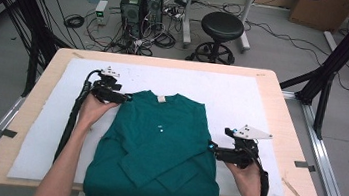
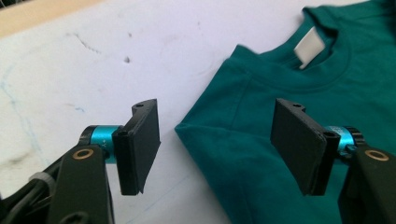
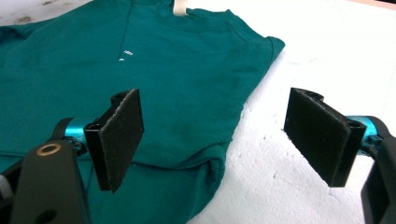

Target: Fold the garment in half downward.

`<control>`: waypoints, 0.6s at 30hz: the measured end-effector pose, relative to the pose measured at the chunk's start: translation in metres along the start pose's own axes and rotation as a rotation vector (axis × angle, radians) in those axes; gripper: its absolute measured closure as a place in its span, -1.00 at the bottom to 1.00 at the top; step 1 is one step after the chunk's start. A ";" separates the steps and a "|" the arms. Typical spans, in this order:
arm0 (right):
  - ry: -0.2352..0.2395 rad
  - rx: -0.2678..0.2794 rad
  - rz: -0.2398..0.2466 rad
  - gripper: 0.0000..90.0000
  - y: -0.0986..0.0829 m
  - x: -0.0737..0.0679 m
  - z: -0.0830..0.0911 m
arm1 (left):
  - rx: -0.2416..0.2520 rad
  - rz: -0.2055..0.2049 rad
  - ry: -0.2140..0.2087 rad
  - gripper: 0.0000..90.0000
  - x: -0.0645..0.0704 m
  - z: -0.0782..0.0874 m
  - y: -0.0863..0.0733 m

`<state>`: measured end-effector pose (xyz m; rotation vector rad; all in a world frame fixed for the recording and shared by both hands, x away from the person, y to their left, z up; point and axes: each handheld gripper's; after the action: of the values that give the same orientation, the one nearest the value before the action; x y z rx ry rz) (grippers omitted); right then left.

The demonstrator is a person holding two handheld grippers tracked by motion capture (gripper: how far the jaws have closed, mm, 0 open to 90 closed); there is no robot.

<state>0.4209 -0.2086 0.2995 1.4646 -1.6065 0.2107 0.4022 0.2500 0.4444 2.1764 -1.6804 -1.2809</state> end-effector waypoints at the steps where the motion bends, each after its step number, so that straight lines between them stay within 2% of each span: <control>1: -0.001 -0.004 -0.002 -0.56 0.000 -0.001 -0.001 | -0.006 0.006 0.001 -0.27 -0.001 -0.004 -0.001; 3: 0.003 -0.008 -0.002 -0.56 0.000 -0.002 -0.002 | -0.027 0.018 0.010 -0.27 -0.003 -0.015 -0.006; 6: 0.002 -0.007 0.002 -0.56 0.000 -0.002 -0.002 | -0.045 0.022 0.005 -0.27 -0.005 -0.021 -0.010; 7: 0.002 -0.010 0.000 -0.56 0.000 -0.002 -0.002 | -0.058 0.015 -0.007 -0.25 -0.004 -0.024 -0.012; 10: 0.001 -0.012 -0.005 -0.56 -0.001 -0.001 -0.003 | -0.081 0.003 -0.001 -0.21 -0.002 -0.028 -0.014; 15: 0.002 -0.012 -0.010 -0.56 -0.003 -0.001 -0.002 | -0.083 -0.005 0.007 -0.07 0.000 -0.029 -0.014; 18: 0.000 -0.011 -0.011 -0.56 -0.003 0.000 -0.001 | -0.079 -0.009 -0.002 0.04 -0.001 -0.028 -0.015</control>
<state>0.4239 -0.2088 0.2989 1.4646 -1.5971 0.1947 0.4319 0.2457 0.4545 2.1415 -1.5937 -1.3286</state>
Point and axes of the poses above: each handheld gripper's, and its own axes: z roughly backward along the jaws, y roughly out of its top, x roughly to its right, and after that the axes turned 5 degrees about y, right-handed
